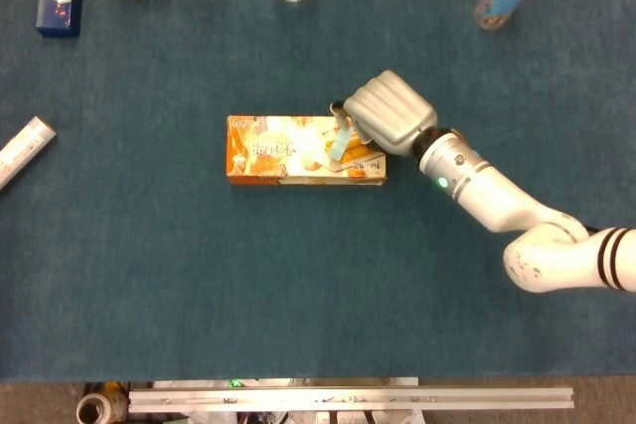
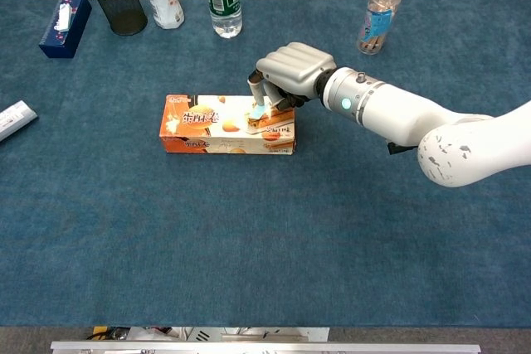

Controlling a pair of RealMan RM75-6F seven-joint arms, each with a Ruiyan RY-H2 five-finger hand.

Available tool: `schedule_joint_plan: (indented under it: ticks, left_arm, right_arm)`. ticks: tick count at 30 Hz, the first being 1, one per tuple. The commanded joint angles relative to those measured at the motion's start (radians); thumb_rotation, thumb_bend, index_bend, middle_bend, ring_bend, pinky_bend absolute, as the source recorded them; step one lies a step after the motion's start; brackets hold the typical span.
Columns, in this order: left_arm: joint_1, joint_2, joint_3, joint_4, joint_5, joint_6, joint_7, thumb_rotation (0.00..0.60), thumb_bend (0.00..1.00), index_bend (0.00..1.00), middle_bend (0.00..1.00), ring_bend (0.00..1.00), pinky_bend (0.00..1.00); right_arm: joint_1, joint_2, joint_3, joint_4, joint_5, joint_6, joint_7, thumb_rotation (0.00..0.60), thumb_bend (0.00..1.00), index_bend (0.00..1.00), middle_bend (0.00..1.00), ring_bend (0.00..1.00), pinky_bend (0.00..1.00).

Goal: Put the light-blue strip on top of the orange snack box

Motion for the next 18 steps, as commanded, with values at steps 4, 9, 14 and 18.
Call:
schedule_joint_plan:
  ticks: [4, 9, 14, 18]
  left_arm:
    - [-0.001, -0.002, -0.003, 0.005, 0.001, 0.001, -0.005, 0.6, 0.17, 0.2, 0.71, 0.7, 0.63]
    - [-0.001, -0.01, -0.009, 0.018, -0.011, 0.0, -0.013, 0.6, 0.17, 0.2, 0.68, 0.66, 0.63]
    - [-0.002, -0.028, -0.018, 0.032, -0.02, 0.004, -0.017, 0.6, 0.17, 0.21, 0.62, 0.6, 0.63]
    - [-0.002, -0.044, -0.028, 0.042, -0.031, 0.009, -0.015, 0.6, 0.17, 0.21, 0.58, 0.56, 0.61]
  right_arm:
    - [-0.038, 0.07, 0.002, -0.077, -0.046, 0.074, 0.013, 0.6, 1.0, 0.48, 1.0, 1.0, 1.0]
    - [-0.124, 0.199, -0.014, -0.195, -0.084, 0.199, 0.013, 0.6, 1.0, 0.47, 1.0, 1.0, 1.0]
    - [-0.25, 0.355, -0.049, -0.324, -0.088, 0.353, -0.017, 0.6, 0.73, 0.44, 1.0, 1.0, 1.0]
    - [-0.361, 0.453, -0.088, -0.412, -0.105, 0.486, -0.032, 0.6, 0.49, 0.41, 0.97, 0.98, 1.0]
